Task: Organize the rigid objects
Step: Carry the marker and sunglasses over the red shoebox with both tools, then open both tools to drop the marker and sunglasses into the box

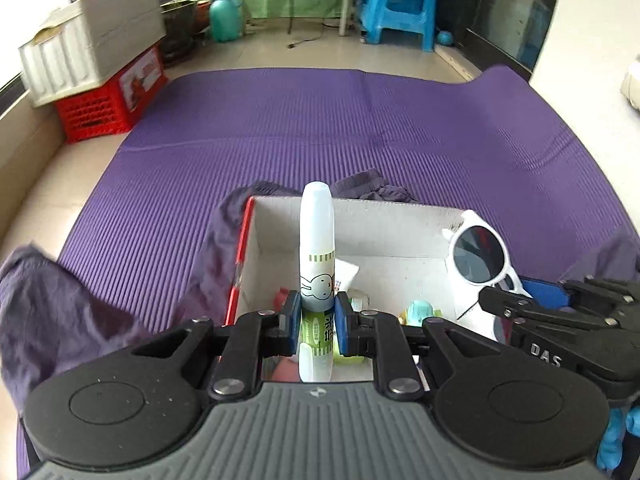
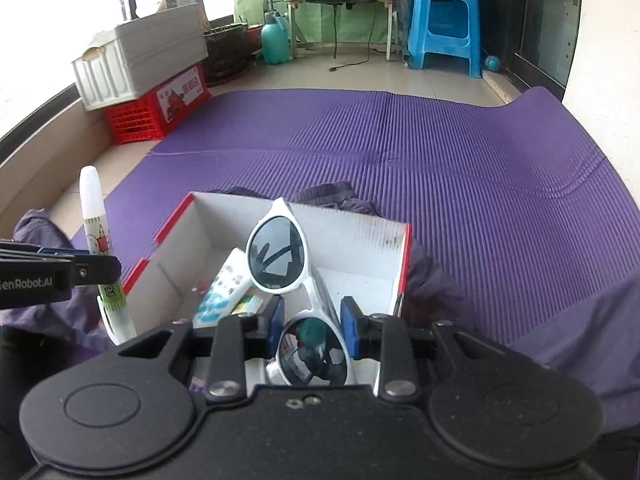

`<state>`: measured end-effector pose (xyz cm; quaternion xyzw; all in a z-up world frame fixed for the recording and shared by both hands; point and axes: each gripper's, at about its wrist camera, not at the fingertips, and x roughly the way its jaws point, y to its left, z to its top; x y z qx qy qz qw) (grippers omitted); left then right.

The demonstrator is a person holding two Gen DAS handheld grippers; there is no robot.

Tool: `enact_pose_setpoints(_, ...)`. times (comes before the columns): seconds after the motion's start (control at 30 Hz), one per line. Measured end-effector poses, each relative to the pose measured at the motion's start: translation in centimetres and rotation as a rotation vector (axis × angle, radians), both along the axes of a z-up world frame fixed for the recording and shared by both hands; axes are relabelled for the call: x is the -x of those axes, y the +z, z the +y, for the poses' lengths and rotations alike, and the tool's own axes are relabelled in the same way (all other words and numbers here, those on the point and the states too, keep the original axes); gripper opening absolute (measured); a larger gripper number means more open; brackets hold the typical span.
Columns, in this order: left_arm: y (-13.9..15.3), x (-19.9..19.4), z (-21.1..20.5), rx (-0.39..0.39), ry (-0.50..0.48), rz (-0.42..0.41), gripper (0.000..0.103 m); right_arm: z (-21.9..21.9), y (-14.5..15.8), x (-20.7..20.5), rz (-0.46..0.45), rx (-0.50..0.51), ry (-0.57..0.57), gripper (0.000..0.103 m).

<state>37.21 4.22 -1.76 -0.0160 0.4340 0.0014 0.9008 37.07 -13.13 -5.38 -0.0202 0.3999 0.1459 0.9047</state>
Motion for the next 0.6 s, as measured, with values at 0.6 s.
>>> enact_pose_setpoints(0.6,-9.0,-5.5,-1.4,-0.021,-0.045,0.179,0.017,2.1,-7.5,-5.1,0.126,0.072,0.014,0.029)
